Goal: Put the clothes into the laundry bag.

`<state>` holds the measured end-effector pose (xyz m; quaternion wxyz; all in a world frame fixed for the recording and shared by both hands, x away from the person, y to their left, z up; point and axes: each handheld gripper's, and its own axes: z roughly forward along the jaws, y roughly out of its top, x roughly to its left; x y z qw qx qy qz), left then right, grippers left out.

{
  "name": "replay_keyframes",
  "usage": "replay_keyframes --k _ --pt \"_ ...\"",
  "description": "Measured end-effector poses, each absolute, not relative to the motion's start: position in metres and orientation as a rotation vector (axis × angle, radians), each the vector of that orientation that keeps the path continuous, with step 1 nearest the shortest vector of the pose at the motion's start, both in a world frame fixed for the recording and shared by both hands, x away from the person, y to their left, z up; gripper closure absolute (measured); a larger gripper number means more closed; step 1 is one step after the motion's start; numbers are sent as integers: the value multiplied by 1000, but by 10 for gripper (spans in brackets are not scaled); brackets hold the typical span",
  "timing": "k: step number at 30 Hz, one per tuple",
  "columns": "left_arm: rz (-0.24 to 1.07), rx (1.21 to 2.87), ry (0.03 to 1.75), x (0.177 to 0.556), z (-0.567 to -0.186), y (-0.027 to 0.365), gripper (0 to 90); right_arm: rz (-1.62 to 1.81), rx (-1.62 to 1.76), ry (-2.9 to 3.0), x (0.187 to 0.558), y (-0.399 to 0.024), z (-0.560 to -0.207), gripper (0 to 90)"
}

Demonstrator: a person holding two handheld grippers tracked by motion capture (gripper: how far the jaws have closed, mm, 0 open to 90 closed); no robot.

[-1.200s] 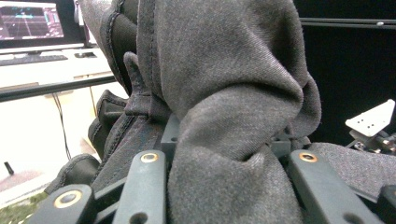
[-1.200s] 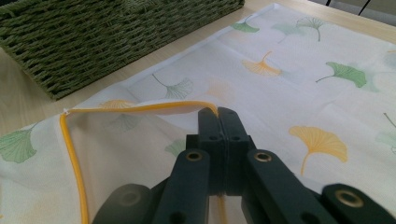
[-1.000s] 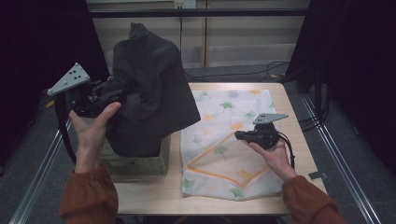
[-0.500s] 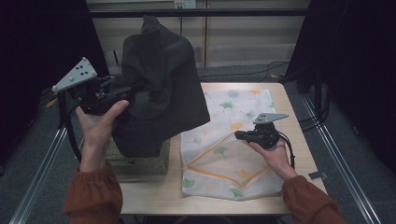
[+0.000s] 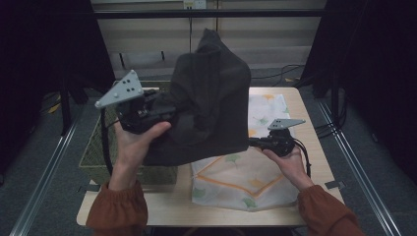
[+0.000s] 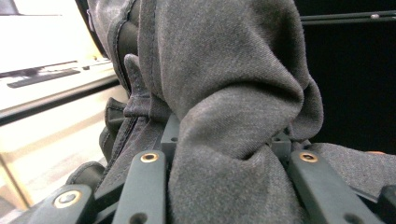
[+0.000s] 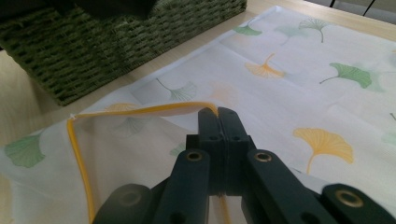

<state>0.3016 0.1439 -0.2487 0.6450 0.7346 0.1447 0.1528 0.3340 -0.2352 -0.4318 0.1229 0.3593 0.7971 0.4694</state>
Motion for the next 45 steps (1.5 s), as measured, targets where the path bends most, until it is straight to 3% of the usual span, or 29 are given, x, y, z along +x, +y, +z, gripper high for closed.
replay_keyframes --k 8,13,22,28,45 --pt "357 1736 245 288 -279 107 627 1399 1062 2304 335 -240 -429 897" --pt "262 1772 286 294 -322 85 624 1394 1060 2301 335 -242 -428 897" --pt "254 1842 270 285 -363 75 622 1419 1073 2309 335 -241 -429 897" --pt "218 2020 141 277 -390 54 614 1407 1065 2337 337 -237 -433 897" --pt "22 2271 162 280 -474 9 605 1379 1058 2358 334 -232 -433 897"
